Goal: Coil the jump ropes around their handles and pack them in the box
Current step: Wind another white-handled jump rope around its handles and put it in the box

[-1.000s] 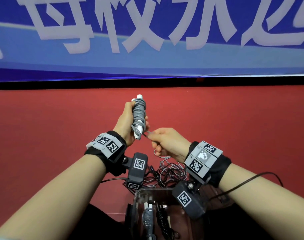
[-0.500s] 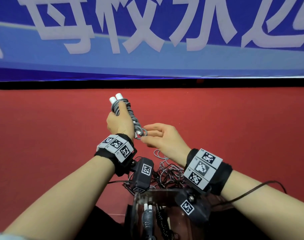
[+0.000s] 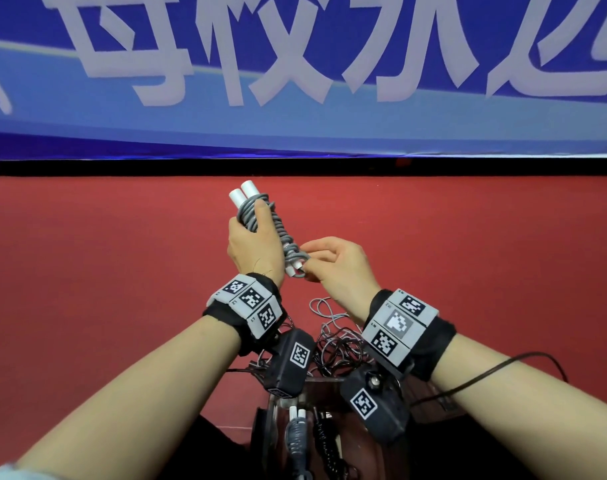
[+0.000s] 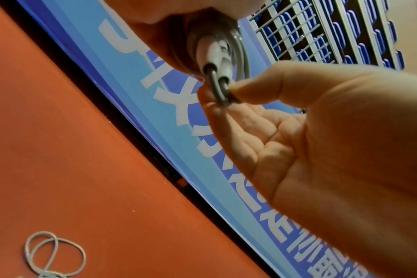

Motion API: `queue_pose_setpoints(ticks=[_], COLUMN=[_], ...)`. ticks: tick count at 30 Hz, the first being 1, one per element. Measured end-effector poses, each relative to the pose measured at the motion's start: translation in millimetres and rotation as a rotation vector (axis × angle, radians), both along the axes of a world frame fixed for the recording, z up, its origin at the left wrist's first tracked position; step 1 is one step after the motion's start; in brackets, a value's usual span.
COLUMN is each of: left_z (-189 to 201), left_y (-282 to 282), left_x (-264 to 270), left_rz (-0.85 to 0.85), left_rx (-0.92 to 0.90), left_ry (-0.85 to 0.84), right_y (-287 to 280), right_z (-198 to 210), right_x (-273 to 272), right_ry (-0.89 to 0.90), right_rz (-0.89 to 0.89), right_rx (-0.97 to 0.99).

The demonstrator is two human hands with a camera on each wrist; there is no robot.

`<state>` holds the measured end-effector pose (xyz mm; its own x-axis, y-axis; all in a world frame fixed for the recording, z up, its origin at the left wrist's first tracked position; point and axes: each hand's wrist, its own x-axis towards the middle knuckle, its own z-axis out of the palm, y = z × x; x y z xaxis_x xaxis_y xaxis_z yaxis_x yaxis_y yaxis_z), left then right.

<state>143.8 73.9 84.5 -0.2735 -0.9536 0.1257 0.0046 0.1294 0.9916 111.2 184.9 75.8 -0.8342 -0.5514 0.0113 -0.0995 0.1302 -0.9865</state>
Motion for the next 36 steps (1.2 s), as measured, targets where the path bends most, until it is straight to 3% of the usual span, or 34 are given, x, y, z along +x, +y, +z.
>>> queue_pose_setpoints(ticks=[4,9,14,17,23,28,33,36], left_z=[0.8,-6.8,-14.1,-13.8,-11.9,-18.6,-10.5,-7.9], left_y=[0.8,-14.8,-20.8,-21.5,-23.0,-25.2,-22.7,-24.7], left_x=[1.3,-0.9,-3.3,-3.4,-1.5,-1.4,5.6,6.4], left_rz=[-0.041,-0.061,-0.125,-0.146,-0.22,-0.312,-0.537,-0.498], left_rx=[-0.017,0.24,0.394,0.43,0.519,0.559,0.621,0.564], left_ry=[-0.048,-0.083,0.033,0.067,0.003,-0.02,-0.119,-0.12], right_y=[0.3,5.9,11.4,10.1,10.0,14.5,13.1,14.2], right_z=[0.8,6.4,11.5,11.8,11.1,13.4,11.7,11.8], right_x=[-3.3,-4.6,-6.9,-5.4,-7.6,-8.0,-9.2,-13.5], right_ry=[-0.136,-0.381,-0.541,-0.495,-0.237,-0.331,-0.41,-0.399], right_rz=[0.05,0.182,0.205,0.201,0.261,0.322,0.252,0.267], right_rx=[-0.054,-0.141,-0.216,-0.186,-0.086,-0.134,-0.117,-0.093])
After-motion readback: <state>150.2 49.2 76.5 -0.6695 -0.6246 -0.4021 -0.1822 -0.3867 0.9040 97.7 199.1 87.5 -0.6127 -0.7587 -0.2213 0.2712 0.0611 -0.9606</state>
